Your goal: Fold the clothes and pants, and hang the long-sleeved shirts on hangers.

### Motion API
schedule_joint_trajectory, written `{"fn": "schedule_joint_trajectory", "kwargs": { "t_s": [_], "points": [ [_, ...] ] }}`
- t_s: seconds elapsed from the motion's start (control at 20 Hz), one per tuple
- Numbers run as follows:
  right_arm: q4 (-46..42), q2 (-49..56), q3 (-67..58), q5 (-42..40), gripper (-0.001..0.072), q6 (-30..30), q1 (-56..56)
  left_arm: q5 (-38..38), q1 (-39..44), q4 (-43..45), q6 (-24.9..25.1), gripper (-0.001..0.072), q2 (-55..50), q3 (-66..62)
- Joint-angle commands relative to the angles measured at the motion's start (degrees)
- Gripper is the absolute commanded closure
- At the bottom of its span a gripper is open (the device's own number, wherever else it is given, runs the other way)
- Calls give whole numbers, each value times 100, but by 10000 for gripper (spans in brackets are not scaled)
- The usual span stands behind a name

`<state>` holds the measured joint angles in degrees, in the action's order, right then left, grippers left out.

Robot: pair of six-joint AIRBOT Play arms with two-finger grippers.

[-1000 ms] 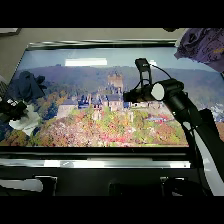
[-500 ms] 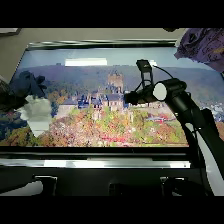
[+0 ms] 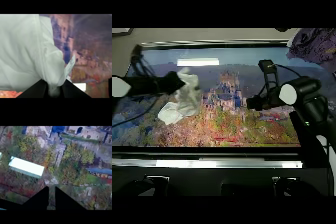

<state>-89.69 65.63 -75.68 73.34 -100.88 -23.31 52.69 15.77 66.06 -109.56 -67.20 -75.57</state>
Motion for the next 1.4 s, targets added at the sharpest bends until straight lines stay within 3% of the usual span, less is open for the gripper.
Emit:
{"fn": "schedule_joint_trajectory", "kwargs": {
  "t_s": [0.0, 0.25, 0.3, 0.35, 0.4, 0.5, 0.6, 0.7, 0.75, 0.85, 1.0, 1.1, 1.2, 1.35],
  "points": [
    [-1010, -444, 0, 1010, 575, -382, -4, -826, 1307, -264, -138, 688, -415, 2],
    [-1596, -780, 0, 1801, 567, -573, -4, -1084, 2201, -328, -452, 656, -1692, 2],
    [-1593, -778, 7, 1808, 558, -584, -4, -1062, 2216, -457, -450, 501, -1818, 2],
    [-1578, -778, 35, 1759, 557, -662, -4, -1049, 2155, -603, -450, 214, -1851, 0],
    [-1545, -778, 72, 1663, 536, -732, -4, -988, 2033, -656, -446, 5, -1801, -20],
    [-1445, -776, 179, 1419, 230, -1259, -4, -673, 1622, -557, -299, -10, -1541, -92],
    [-1386, -710, 195, 1075, 226, -1829, -4, -317, 1080, -398, -13, -10, -1119, -109],
    [-1366, -671, 144, 772, 217, -1878, 205, 90, 529, -186, 216, -10, -662, -107],
    [-1233, -660, 85, 739, 169, -1880, 505, 317, 245, -83, 339, -9, -431, -105],
    [-461, -629, 83, 621, 166, -1801, 1543, 651, -251, 118, 487, -8, -46, -105],
    [2044, -278, 444, 385, 178, -769, 3307, 680, -846, 210, 761, -8, 299, -105],
    [3477, 92, 929, 341, 177, 127, 3812, 632, -1130, 210, 761, -9, 348, -105],
    [3901, 350, 1440, 225, 174, 608, 3759, 623, -1314, 210, 758, -8, 328, -103],
    [3840, 378, 2085, -337, 180, 907, 3156, 627, -1403, 210, 758, -9, 328, -103]
  ]
}}
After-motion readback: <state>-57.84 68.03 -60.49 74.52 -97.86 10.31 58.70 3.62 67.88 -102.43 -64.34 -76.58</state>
